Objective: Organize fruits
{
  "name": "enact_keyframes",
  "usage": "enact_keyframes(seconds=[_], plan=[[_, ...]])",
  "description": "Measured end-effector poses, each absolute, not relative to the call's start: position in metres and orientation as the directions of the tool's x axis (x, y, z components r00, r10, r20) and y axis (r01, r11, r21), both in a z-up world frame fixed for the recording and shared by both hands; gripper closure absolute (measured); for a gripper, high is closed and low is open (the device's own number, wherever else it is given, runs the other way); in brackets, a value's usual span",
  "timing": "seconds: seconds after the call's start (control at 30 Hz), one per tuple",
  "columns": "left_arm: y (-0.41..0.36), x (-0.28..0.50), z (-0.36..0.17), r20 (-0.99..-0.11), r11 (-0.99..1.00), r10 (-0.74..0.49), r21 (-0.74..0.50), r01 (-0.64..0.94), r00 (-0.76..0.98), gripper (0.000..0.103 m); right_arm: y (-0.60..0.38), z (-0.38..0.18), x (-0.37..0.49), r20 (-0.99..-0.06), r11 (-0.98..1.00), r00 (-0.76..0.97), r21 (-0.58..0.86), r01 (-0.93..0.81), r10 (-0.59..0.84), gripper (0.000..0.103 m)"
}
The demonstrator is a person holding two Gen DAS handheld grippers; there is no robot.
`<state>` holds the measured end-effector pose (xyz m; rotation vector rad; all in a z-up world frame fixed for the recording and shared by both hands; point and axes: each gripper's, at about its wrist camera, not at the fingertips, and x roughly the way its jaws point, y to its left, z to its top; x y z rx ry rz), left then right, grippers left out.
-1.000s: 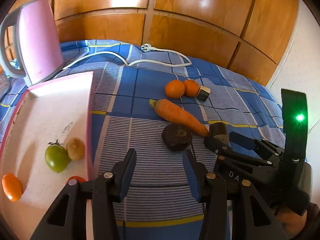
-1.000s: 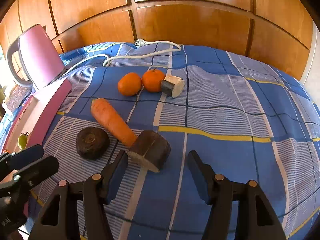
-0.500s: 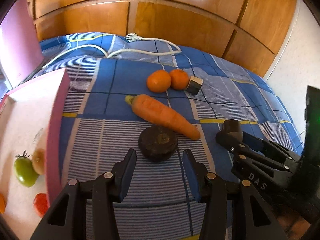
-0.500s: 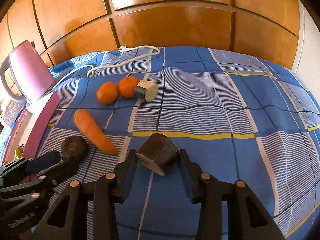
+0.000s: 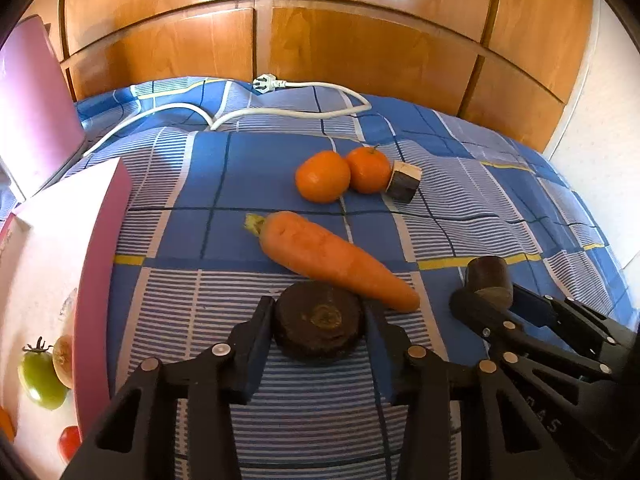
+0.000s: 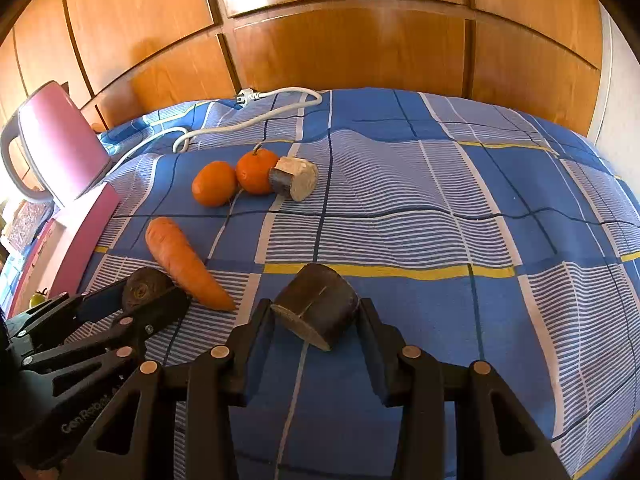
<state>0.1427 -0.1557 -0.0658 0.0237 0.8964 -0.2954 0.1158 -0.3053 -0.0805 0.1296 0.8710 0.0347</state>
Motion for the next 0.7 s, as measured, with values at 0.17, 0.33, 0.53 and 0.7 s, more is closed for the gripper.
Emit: enact_keyframes(seconds=[0.17, 0.33, 0.53, 0.7], plan=[[-0.151, 0.127, -0.065, -0.766, 0.956, -0.255, -0.11, 0.27, 0.59, 0.059, -0.304, -0.081, 0.117, -0.765, 0.993, 0.64, 0.114, 0.022, 0.073, 0.06], [-0.152, 0.1, -0.067, -0.749, 0.947, -0.272, -0.096, 0.307, 0.604, 0.059, -0.306, -0.082, 0.118, -0.764, 0.992, 0.64, 0.126, 0.021, 0.084, 0.06], [-0.152, 0.105, -0.069, -0.742, 0.949, -0.274, -0.105, 0.298, 0.611, 0.059, -0.307, -0.082, 0.117, -0.758, 0.99, 0.646, 0.137, 0.022, 0.091, 0.06], [-0.154, 0.098, -0.069, -0.736, 0.953, -0.254, -0.078, 0.293, 0.628, 0.059, -0.306, -0.082, 0.116, -0.754, 0.991, 0.652, 0.132, 0.023, 0.085, 0.061]])
